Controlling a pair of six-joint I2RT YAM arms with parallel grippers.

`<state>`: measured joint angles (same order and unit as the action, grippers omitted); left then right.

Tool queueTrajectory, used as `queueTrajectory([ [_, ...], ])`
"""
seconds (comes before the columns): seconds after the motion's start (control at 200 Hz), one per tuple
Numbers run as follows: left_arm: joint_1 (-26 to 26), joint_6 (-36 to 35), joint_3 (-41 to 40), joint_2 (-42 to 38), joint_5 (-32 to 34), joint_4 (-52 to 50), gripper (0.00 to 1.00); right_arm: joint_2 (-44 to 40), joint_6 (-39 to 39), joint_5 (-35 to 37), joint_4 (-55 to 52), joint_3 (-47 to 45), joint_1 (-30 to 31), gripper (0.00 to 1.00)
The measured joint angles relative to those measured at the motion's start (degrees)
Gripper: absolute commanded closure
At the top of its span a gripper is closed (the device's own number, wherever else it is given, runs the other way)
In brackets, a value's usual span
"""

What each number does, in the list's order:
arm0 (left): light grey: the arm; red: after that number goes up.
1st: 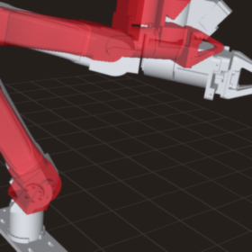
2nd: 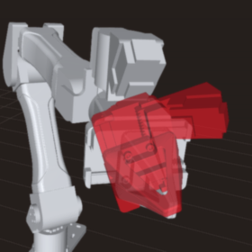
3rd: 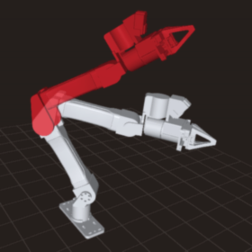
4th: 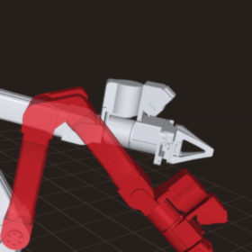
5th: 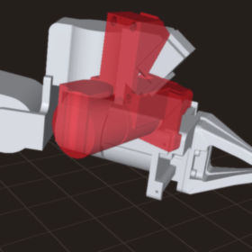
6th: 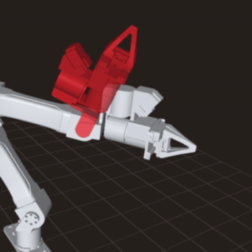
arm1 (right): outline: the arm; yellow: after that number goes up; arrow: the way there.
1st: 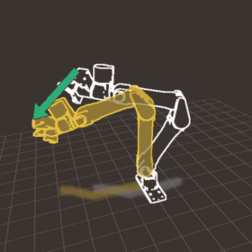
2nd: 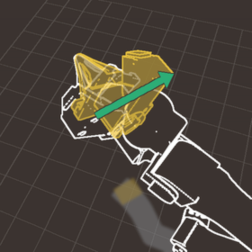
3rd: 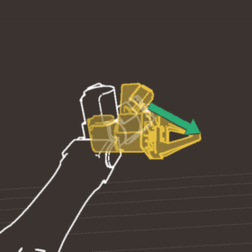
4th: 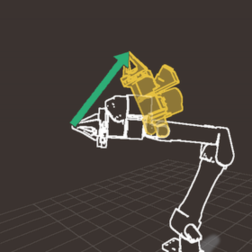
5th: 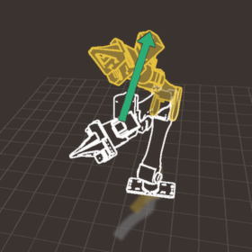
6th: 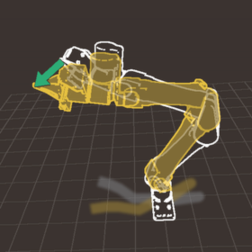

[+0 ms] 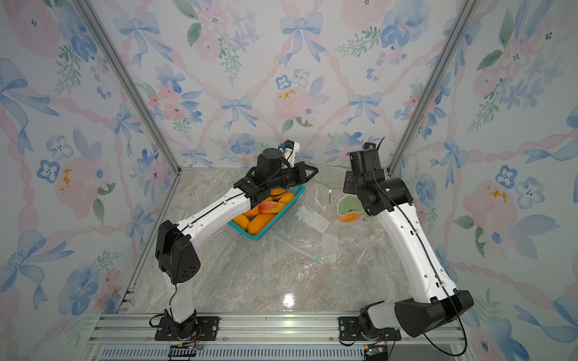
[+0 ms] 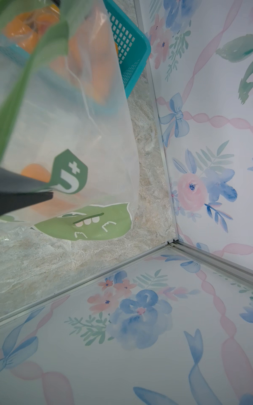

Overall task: Place the mango in a zip-top bag and seal the zipper
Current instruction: Adjust the zipper food storage bag in the zipper food storage bag.

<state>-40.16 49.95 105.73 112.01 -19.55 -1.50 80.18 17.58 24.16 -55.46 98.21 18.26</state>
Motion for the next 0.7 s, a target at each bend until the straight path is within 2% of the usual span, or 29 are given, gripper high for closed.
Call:
queueTrajectory([
  [0.15,0.8,-1.4,-1.7,2.5,0.9,0.0,1.00,5.0,-0.3,-3.5,-0.3,-1.6,0.2,1.00],
  [0.265,2.2,-3.8,-4.1,4.0,2.2,-0.1,0.89,11.1,-0.5,-5.8,-0.1,-2.0,0.9,1.00],
  [0.465,5.5,-8.7,-8.7,4.0,4.9,-0.7,0.53,20.5,-1.2,-7.7,-0.7,0.4,3.9,1.00],
  [0.605,7.7,-13.4,-14.5,-0.1,8.7,-1.3,0.39,23.5,-1.7,-8.4,-1.4,5.1,6.0,1.00],
  [0.7,9.0,-18.5,-18.7,-4.9,10.7,-1.4,0.26,23.8,-1.8,-8.4,-1.6,7.7,6.8,1.00],
])
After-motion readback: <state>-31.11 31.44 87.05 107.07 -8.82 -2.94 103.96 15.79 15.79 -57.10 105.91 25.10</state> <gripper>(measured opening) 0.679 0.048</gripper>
